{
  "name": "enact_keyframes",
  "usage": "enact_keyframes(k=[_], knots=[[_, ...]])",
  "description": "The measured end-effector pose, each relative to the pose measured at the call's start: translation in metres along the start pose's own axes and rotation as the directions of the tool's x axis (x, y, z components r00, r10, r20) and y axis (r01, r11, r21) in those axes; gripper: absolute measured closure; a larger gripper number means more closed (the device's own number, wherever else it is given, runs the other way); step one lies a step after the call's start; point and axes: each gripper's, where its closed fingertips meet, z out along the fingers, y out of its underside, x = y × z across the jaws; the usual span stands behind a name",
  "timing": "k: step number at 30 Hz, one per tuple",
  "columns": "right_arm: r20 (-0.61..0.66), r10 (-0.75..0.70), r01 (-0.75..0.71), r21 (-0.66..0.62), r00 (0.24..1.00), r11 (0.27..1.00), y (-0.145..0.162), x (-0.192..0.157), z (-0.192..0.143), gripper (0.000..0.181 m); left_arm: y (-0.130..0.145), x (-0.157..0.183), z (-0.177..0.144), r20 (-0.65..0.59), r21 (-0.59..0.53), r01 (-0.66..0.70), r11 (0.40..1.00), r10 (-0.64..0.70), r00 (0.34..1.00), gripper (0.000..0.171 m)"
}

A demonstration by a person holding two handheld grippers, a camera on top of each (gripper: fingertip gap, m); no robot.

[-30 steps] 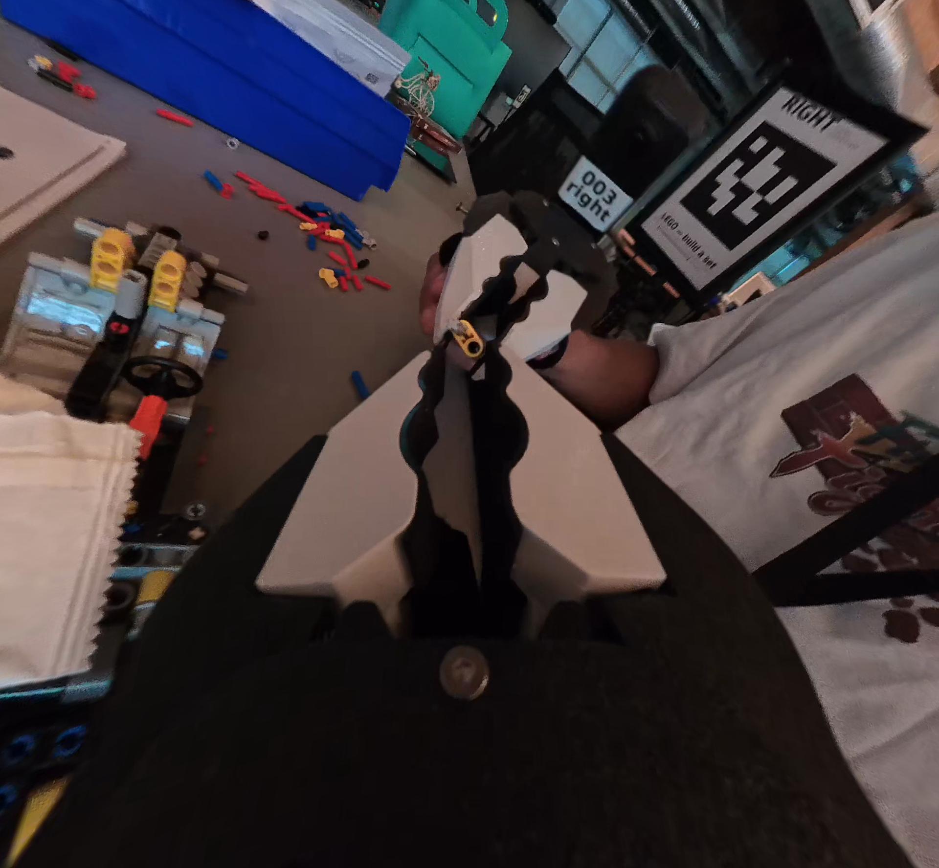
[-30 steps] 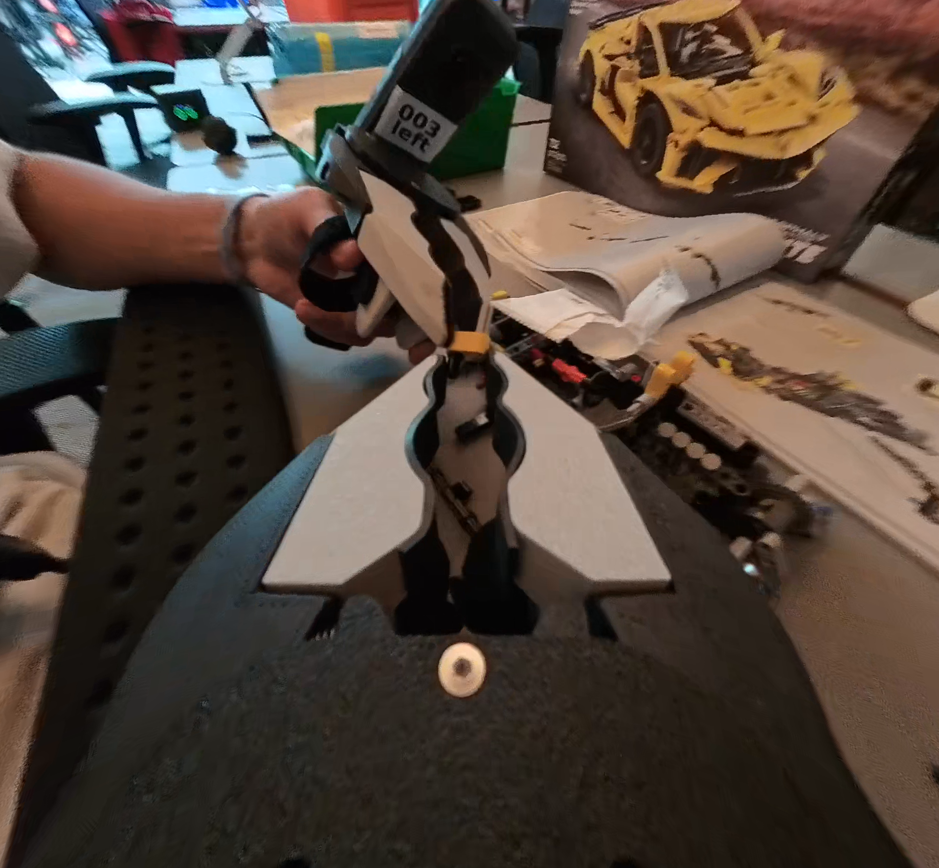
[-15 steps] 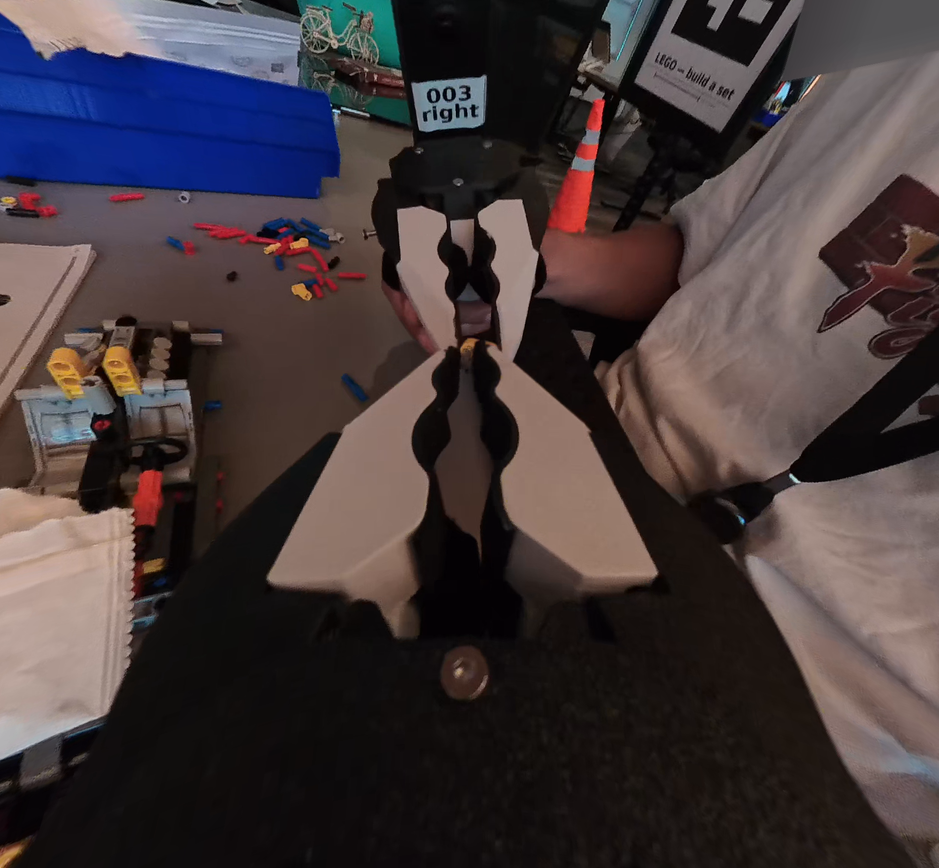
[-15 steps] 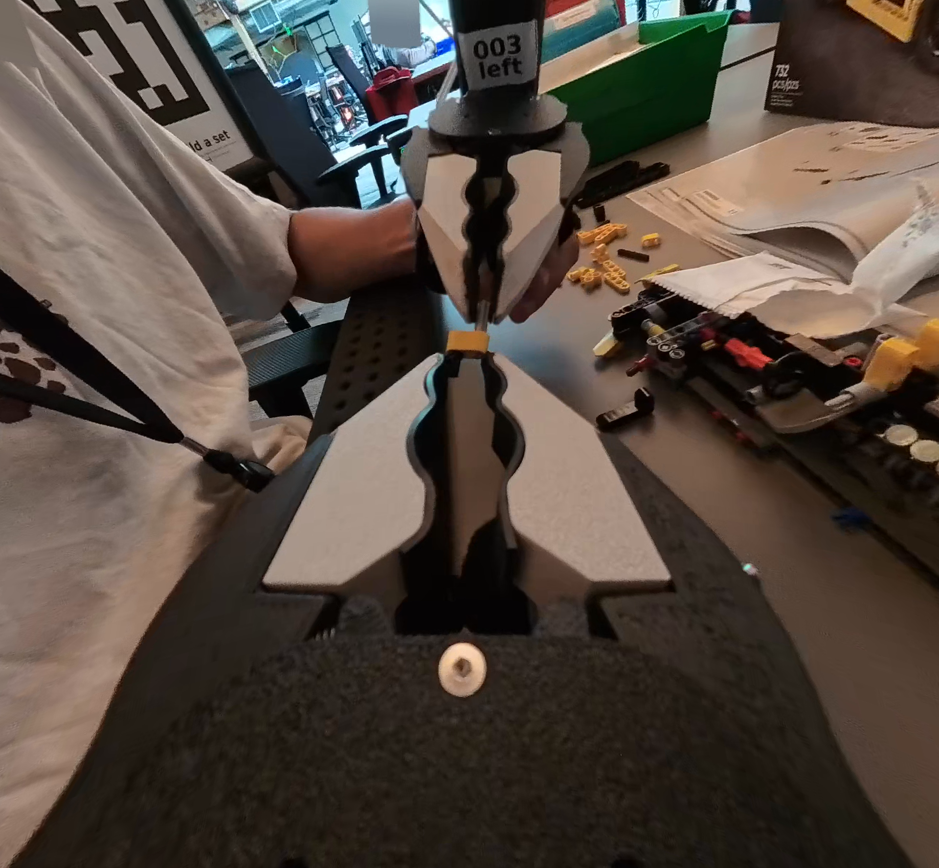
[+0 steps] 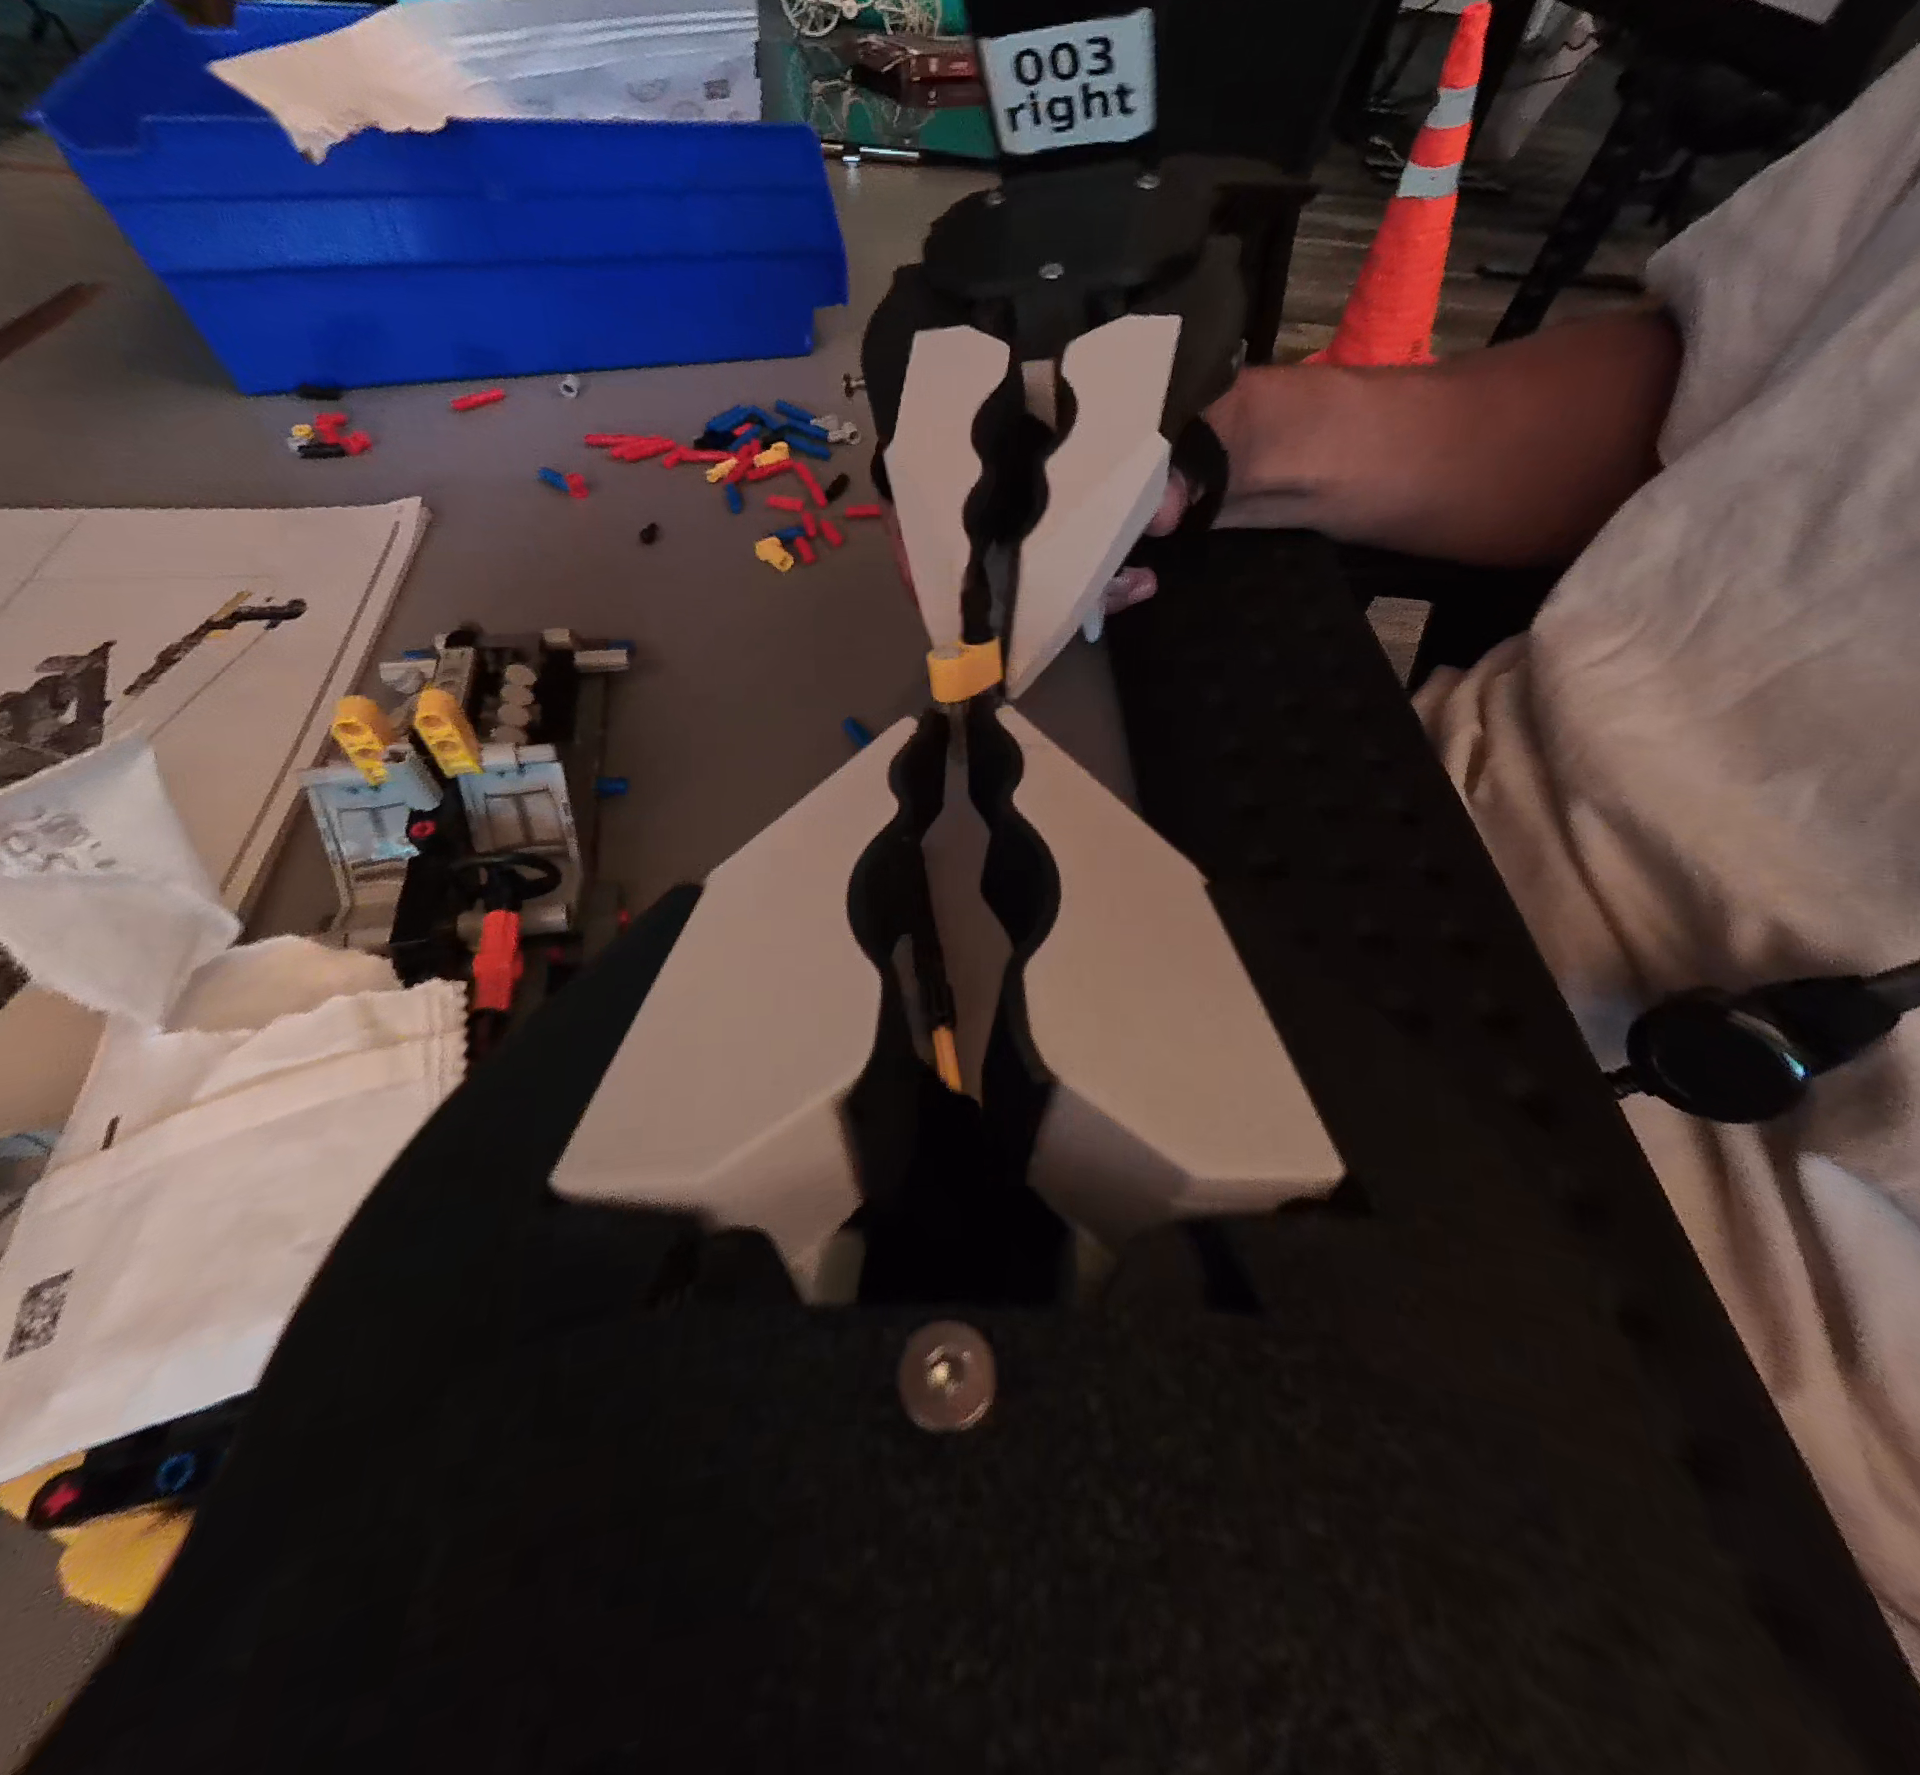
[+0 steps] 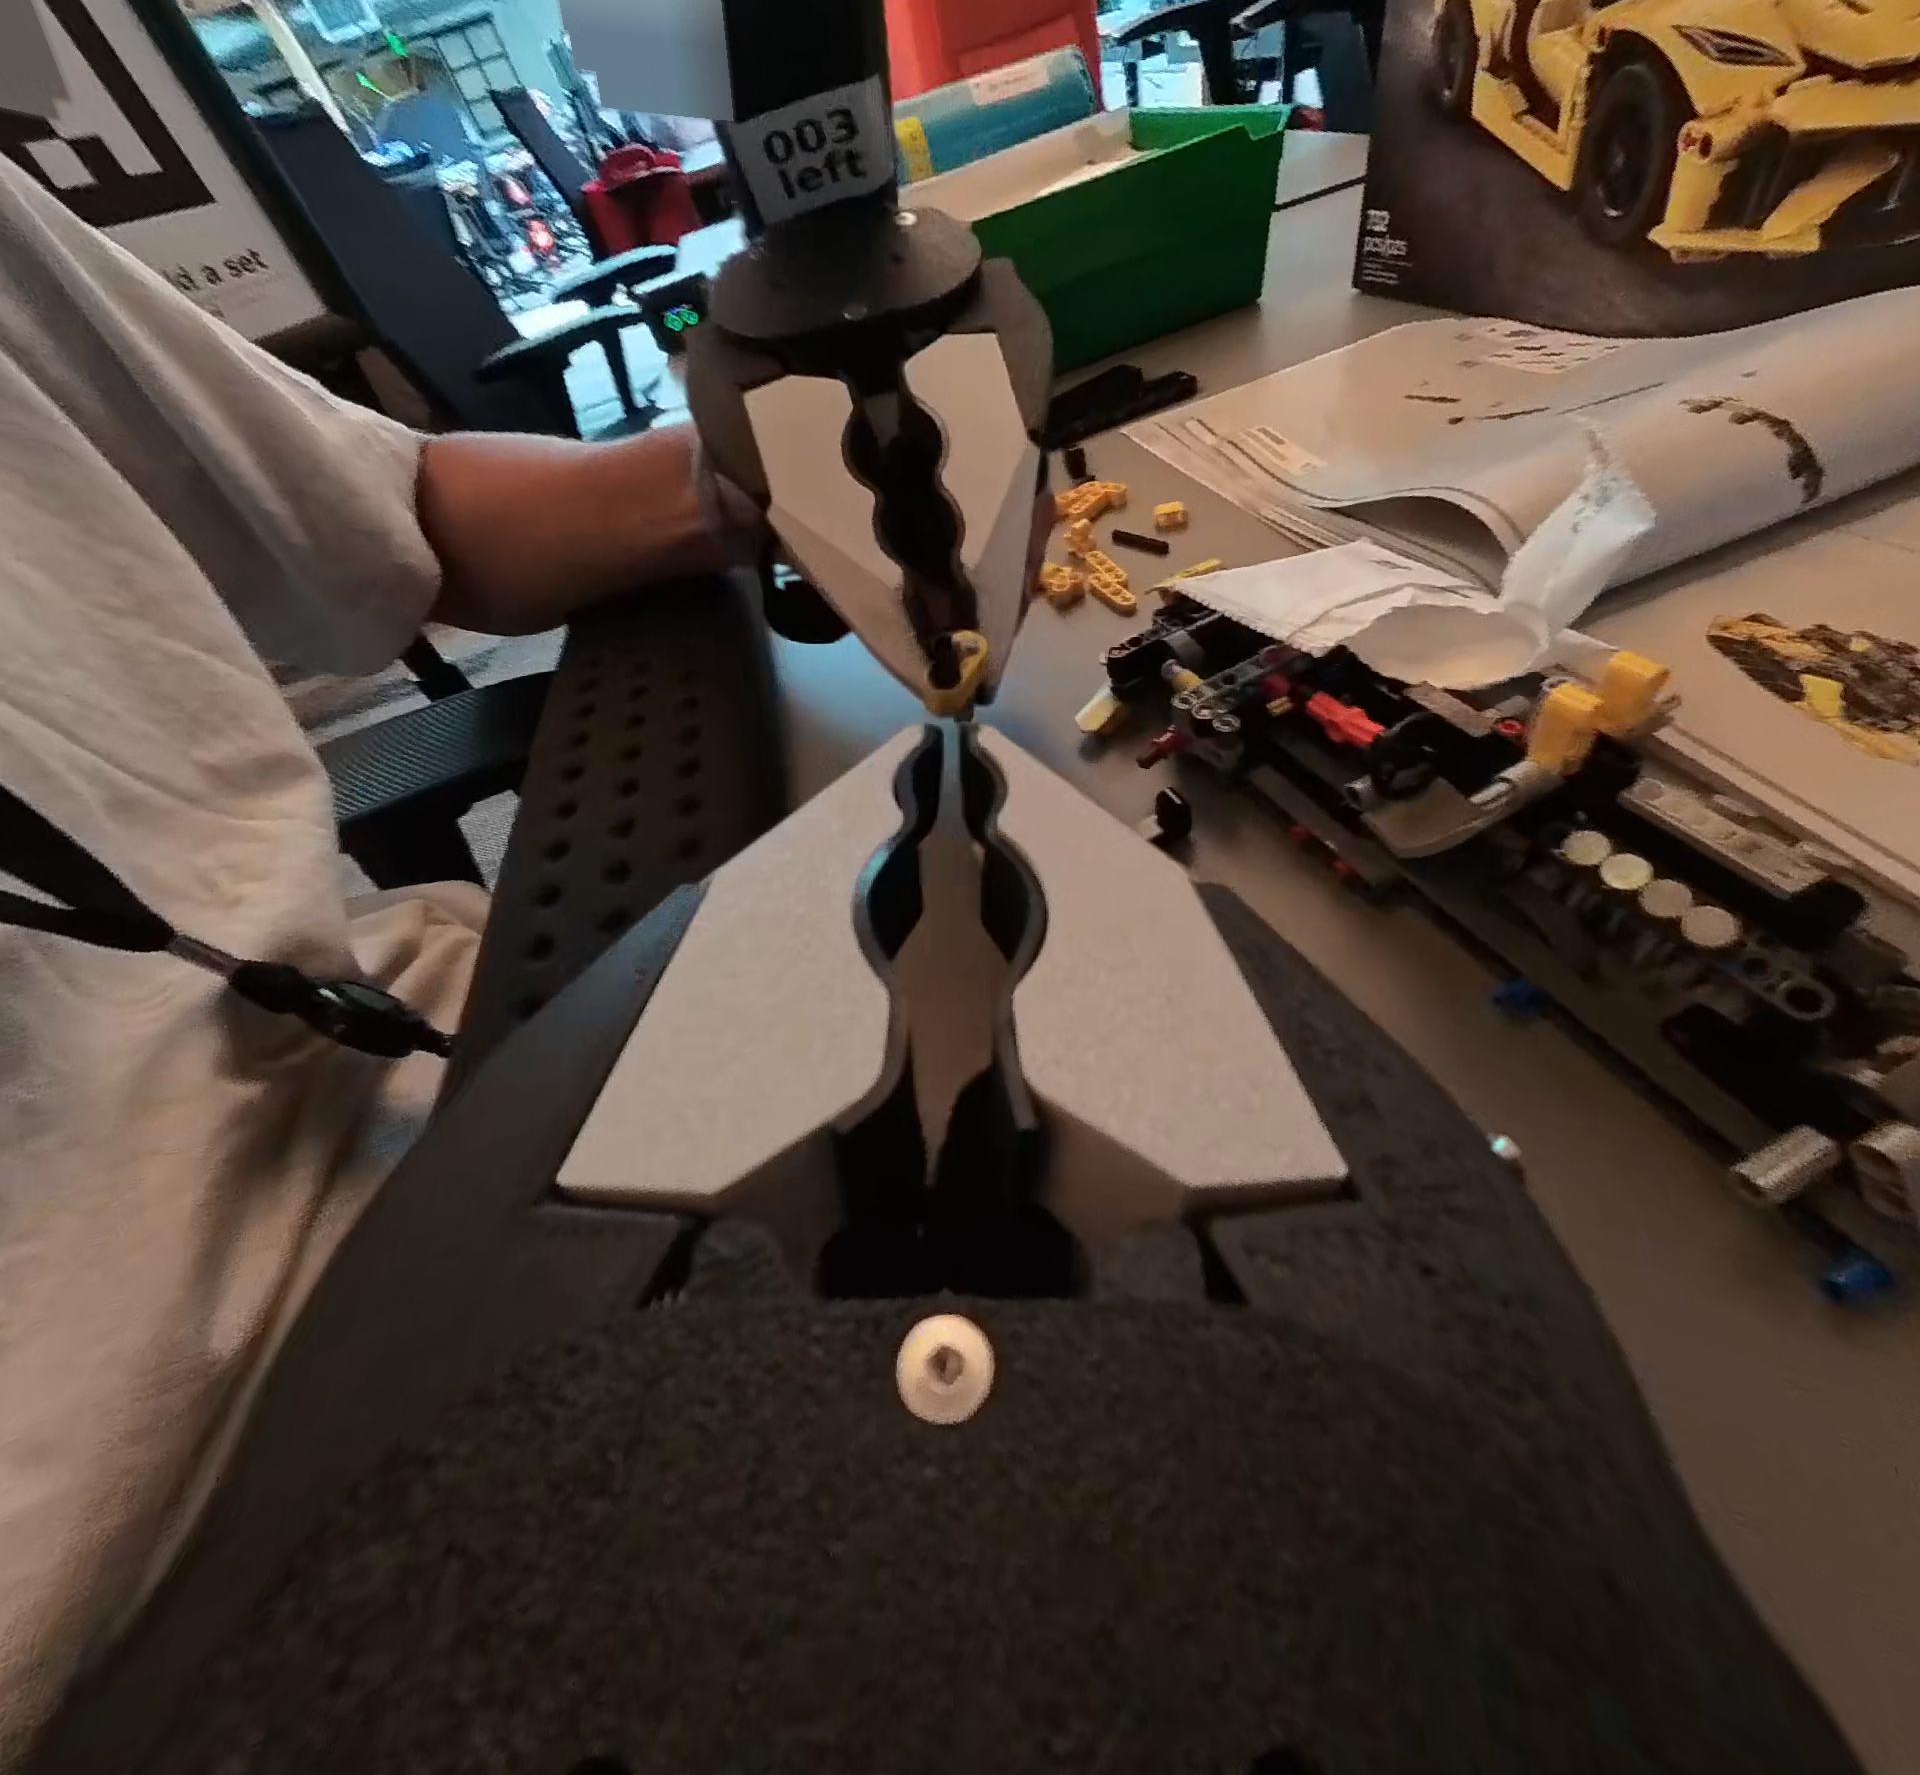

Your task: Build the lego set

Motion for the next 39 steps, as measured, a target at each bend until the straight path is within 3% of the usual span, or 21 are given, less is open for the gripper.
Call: enact_keyframes(k=[3, 6, 10, 16, 20, 22, 28, 33, 39], knots=[[-0.11, -0.121, 0.121, -0.006, 0.987, 0.993, -0.001, 0.01, 0.0, 0.161, 0.004, -0.002, 0.0, -0.025, -0.02, 0.083, 0.996, -0.084, 0.996, 0.17], [-0.173, -0.317, 0.315, -0.039, 0.932, 0.948, -0.001, 0.005, 0.003, 0.158, 0.012, 0.006, 0.002, -0.111, -0.068, 0.213, 0.975, -0.219, 0.969, 0.17], [-0.155, -0.442, 0.441, -0.044, 0.883, 0.897, 0.001, -0.011, 0.002, 0.163, 0.012, 0.02, -0.001, -0.28, -0.105, 0.406, 0.908, -0.419, 0.864, 0.171], [-0.122, -0.496, 0.493, -0.058, 0.859, 0.868, 0.005, -0.019, 0.007, 0.165, 0.011, 0.037, -0.005, -0.419, -0.179, 0.524, 0.833, -0.546, 0.725, 0.171], [0.011, -0.394, 0.393, 0.021, 0.919, 0.919, 0.001, -0.036, 0.01, 0.165, 0.006, 0.049, -0.009, -0.499, -0.2, 0.532, 0.823, -0.553, 0.668, 0.171], [0.019, -0.397, 0.395, 0.066, 0.918, 0.916, -0.005, -0.04, 0.009, 0.165, 0.001, 0.052, -0.011, -0.529, -0.189, 0.551, 0.813, -0.557, 0.64, 0.171], [-0.081, -0.478, 0.485, 0.167, 0.875, 0.859, -0.024, -0.043, 0.008, 0.166, -0.015, 0.051, -0.018, -0.609, -0.152, 0.627, 0.764, -0.572, 0.55, 0.171], [-0.11, -0.44, 0.453, 0.257, 0.891, 0.854, -0.04, -0.049, 0.004, 0.166, -0.031, 0.054, -0.022, -0.691, -0.105, 0.672, 0.733, -0.54, 0.481, 0.171], [-0.185, -0.438, 0.475, 0.315, 0.88, 0.822, -0.054, -0.049, -0.002, 0.166, -0.044, 0.052, -0.024, -0.721, -0.022, 0.693, 0.721, -0.491, 0.489, 0.171]])
